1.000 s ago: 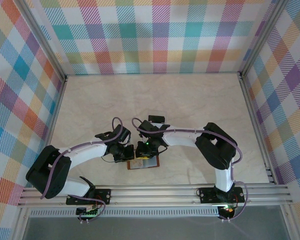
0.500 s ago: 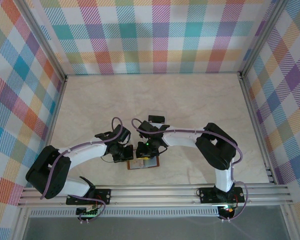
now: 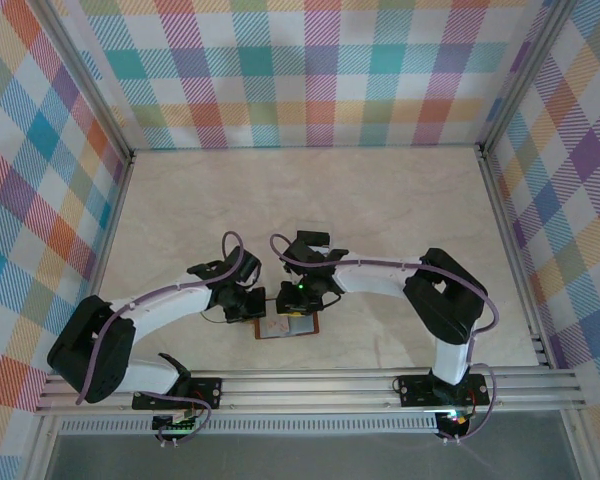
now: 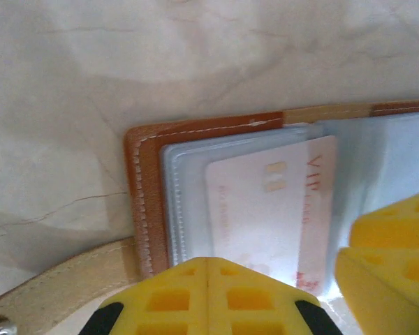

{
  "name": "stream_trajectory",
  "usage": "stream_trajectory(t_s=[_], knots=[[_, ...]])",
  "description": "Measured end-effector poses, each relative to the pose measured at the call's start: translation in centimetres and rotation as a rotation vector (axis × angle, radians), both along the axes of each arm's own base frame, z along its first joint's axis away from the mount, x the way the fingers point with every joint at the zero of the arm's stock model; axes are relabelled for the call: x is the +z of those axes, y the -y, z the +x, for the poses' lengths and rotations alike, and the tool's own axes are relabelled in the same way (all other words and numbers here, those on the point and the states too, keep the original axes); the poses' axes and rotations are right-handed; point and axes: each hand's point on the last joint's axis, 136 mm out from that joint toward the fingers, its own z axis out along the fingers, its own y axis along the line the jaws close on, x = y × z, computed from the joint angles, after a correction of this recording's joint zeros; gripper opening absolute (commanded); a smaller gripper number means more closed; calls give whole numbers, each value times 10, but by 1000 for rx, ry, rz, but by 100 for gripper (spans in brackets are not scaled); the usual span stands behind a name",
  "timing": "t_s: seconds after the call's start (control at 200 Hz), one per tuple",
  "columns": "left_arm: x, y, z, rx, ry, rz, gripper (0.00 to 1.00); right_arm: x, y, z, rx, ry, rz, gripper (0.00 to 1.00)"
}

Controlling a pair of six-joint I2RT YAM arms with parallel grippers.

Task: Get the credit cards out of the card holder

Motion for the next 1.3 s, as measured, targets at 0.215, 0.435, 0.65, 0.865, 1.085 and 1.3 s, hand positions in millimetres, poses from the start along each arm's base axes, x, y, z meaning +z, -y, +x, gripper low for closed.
stream_trajectory(t_s=[0.215,0.435,0.65,0.865,1.085,1.3], knots=[[3,9,0,-28,4,-6,5,-3,0,1,-1,-12,14,27],[-15,7,-5,-40,-49,38,5,-12,-3,1,2,-32,26,27],[-16,9,-3,-60,-46,40,4,-17,-3,-1,6,-50,52,22],[-16,9,-2,-63,-45,42,4,-17,-2,-1,0,-68,77,8],[-16,8,-2,-62,-43,44,4,-12,0,0,3,-54,79,2],[-16,8,-1,-61,-38,47,5,6,7,3,7,1,72,0]])
